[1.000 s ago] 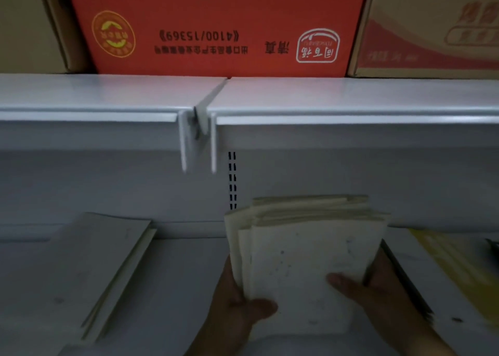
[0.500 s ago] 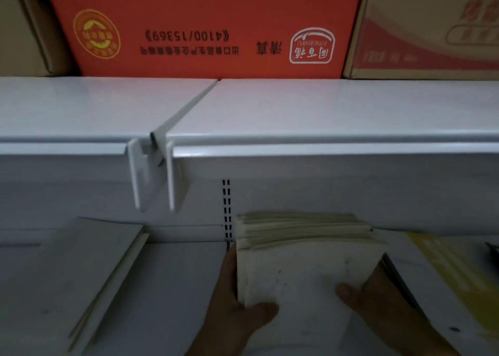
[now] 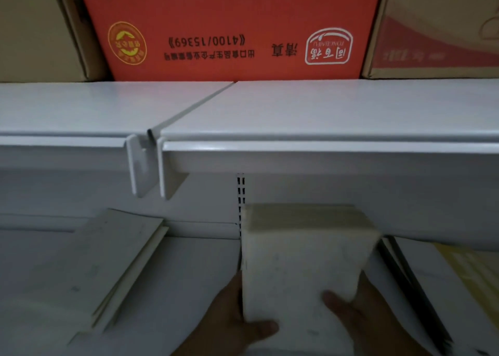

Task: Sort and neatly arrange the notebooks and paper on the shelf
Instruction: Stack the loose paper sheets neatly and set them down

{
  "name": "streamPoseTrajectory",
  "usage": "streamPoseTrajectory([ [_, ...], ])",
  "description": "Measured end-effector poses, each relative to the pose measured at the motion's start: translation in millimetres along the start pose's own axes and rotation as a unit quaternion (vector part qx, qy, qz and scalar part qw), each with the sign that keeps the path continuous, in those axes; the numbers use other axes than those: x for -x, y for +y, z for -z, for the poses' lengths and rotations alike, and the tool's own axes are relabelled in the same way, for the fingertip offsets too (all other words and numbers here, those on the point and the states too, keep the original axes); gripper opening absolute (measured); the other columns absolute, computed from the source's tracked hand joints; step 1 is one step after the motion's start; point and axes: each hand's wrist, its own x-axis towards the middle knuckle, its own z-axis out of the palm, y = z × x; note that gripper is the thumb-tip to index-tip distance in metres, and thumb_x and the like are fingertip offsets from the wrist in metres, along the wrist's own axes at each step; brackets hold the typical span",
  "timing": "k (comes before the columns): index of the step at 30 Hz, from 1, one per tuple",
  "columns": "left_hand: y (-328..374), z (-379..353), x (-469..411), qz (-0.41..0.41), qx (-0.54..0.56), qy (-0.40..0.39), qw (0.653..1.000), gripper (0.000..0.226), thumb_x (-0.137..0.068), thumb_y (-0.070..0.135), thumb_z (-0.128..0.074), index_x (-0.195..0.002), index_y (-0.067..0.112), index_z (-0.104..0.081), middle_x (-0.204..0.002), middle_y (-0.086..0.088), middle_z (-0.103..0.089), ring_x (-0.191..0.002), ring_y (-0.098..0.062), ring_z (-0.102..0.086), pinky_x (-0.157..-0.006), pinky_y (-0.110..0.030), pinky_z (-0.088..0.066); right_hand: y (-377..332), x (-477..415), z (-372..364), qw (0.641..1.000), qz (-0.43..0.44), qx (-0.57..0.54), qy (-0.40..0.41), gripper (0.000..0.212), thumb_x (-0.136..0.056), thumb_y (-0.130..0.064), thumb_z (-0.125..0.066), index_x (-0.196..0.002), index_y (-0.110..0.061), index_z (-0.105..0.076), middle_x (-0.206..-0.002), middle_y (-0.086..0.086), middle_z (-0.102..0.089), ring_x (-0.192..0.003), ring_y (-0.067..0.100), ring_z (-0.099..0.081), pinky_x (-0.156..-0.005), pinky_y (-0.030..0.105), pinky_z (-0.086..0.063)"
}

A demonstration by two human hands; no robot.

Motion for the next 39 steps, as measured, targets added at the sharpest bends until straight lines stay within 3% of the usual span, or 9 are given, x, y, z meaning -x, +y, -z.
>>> streamPoseTrajectory([
  [8,2.3,3.8,-18.9,0.227,0.064,0.048,0.971,0.061,-0.048,0.038,-0.086,-0.099,0.008,-0.073,-0.099,-0.010,-0.076,-0.094,-0.029,-0.071,-0.092,-0.051,-0.052,-1.2,-38.9,-30.7,0.947,-0.299,0.081,-0.085,0.045,-0.077,-0.055,-0.061,-0.095,-0.014,-0.067,-0.102,0.009,-0.071,-0.093,0.029,-0.068,-0.090,0.044,-0.054],
  [14,12.4,4.8,-20.4,0.228,-0.034,0.130,0.964,0.034,-0.077,0.040,-0.069,-0.087,0.007,-0.074,-0.083,-0.005,-0.076,-0.071,-0.016,-0.072,-0.063,-0.023,-0.057,4.1,-52.7,-34.6,0.938,-0.336,0.059,-0.067,0.050,-0.075,-0.055,-0.064,-0.093,-0.009,-0.067,-0.100,0.014,-0.071,-0.089,0.033,-0.069,-0.085,0.046,-0.055],
  [17,19.5,18.3,-6.7,0.188,-0.158,0.131,0.961,0.042,-0.074,0.050,-0.065,-0.094,0.015,-0.074,-0.096,0.005,-0.072,-0.085,-0.008,-0.067,-0.079,-0.022,-0.053,7.8,-55.6,-37.5,0.943,-0.314,0.099,-0.052,0.047,-0.075,-0.057,-0.062,-0.084,-0.011,-0.067,-0.089,0.010,-0.072,-0.084,0.030,-0.069,-0.081,0.043,-0.056],
  [20,38.6,60.4,20.2,0.139,-0.229,0.194,0.944,0.031,-0.081,0.044,-0.064,-0.108,0.030,-0.067,-0.112,0.010,-0.064,-0.098,-0.006,-0.059,-0.089,-0.023,-0.045,-4.8,-56.3,-31.5,0.906,-0.240,0.339,-0.078,0.079,-0.056,-0.091,-0.023,-0.081,-0.026,-0.060,-0.087,0.000,-0.067,-0.086,0.019,-0.066,-0.077,0.031,-0.052],
  [23,60.5,139.6,49.4,0.083,-0.270,0.352,0.892,0.035,-0.084,0.031,-0.064,-0.118,0.020,-0.063,-0.122,0.009,-0.057,-0.101,-0.011,-0.057,-0.092,-0.024,-0.040,-19.5,-65.7,-19.1,0.856,-0.138,0.492,-0.076,0.124,-0.019,-0.095,0.021,-0.125,-0.056,-0.031,-0.122,0.009,-0.062,-0.114,0.023,-0.057,-0.102,0.033,-0.040],
  [26,61.5,243.9,68.1,0.163,-0.349,0.445,0.808,0.054,-0.083,0.037,-0.064,-0.127,0.007,-0.055,-0.137,-0.011,-0.053,-0.122,-0.028,-0.052,-0.104,-0.036,-0.037,-54.3,-54.5,-48.9,0.950,-0.047,0.307,0.025,0.072,-0.067,-0.076,-0.034,-0.114,-0.028,-0.058,-0.107,0.007,-0.068,-0.102,0.029,-0.063,-0.096,0.043,-0.046],
  [29,41.7,295.1,78.5,0.302,-0.253,0.377,0.838,0.070,-0.083,0.051,-0.058,-0.133,0.005,-0.046,-0.141,-0.017,-0.047,-0.123,-0.034,-0.049,-0.104,-0.044,-0.039,-70.9,-39.0,-133.5,0.989,-0.009,0.134,-0.056,0.012,-0.082,-0.036,-0.063,-0.093,-0.032,-0.064,-0.090,-0.001,-0.070,-0.084,0.024,-0.067,-0.086,0.048,-0.053],
  [33,25.9,294.5,75.5,0.309,-0.164,0.293,0.890,0.074,-0.060,0.064,-0.072,-0.105,0.005,-0.068,-0.103,-0.016,-0.072,-0.089,-0.032,-0.070,-0.087,-0.047,-0.055,-55.9,-37.7,-245.7,0.964,-0.142,0.008,-0.223,0.046,-0.085,-0.036,-0.062,-0.126,-0.020,-0.049,-0.106,-0.001,-0.060,-0.101,0.023,-0.061,-0.096,0.038,-0.047],
  [39,20.1,284.1,71.1,0.294,-0.161,0.282,0.899,0.057,-0.068,0.055,-0.072,-0.100,0.008,-0.068,-0.096,-0.014,-0.072,-0.087,-0.031,-0.069,-0.086,-0.046,-0.055,-38.3,-63.6,-325.9,0.958,-0.188,-0.147,-0.159,0.067,-0.067,-0.048,-0.070,-0.124,-0.015,-0.056,-0.119,0.008,-0.065,-0.105,0.027,-0.063,-0.098,0.045,-0.049],
])
